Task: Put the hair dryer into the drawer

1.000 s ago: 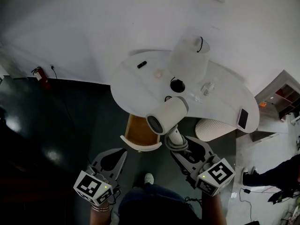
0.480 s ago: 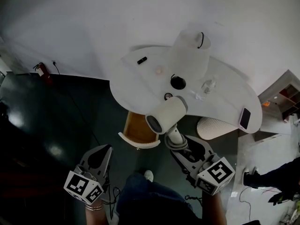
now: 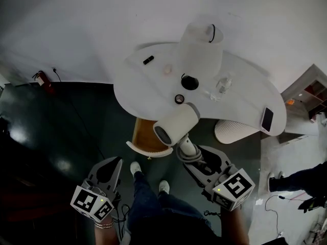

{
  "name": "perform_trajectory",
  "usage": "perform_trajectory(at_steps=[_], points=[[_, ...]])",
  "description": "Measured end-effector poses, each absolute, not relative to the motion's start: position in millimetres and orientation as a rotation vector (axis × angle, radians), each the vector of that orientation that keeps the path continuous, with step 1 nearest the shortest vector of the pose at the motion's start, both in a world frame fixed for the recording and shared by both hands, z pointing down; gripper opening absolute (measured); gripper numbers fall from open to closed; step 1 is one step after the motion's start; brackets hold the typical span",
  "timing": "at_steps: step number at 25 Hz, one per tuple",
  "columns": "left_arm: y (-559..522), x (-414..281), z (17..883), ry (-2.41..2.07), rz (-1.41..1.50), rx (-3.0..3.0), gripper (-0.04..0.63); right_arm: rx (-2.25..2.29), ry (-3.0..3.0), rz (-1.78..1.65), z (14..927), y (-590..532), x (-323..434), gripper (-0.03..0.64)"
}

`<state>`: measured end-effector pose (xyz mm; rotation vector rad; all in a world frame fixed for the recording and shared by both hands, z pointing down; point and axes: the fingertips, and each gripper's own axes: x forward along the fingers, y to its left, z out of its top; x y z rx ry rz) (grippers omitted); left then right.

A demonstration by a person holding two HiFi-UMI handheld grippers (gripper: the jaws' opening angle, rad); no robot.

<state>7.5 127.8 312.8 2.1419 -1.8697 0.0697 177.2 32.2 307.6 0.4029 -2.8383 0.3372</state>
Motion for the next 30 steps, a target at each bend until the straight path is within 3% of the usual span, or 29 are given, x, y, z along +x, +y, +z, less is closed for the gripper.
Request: perform_trajectory(at_steps=[30], points=[[49,-23,306,-1.625,0.199,2.364,0.015,0.502,-2.762,0.395,319,7,128,0.221]])
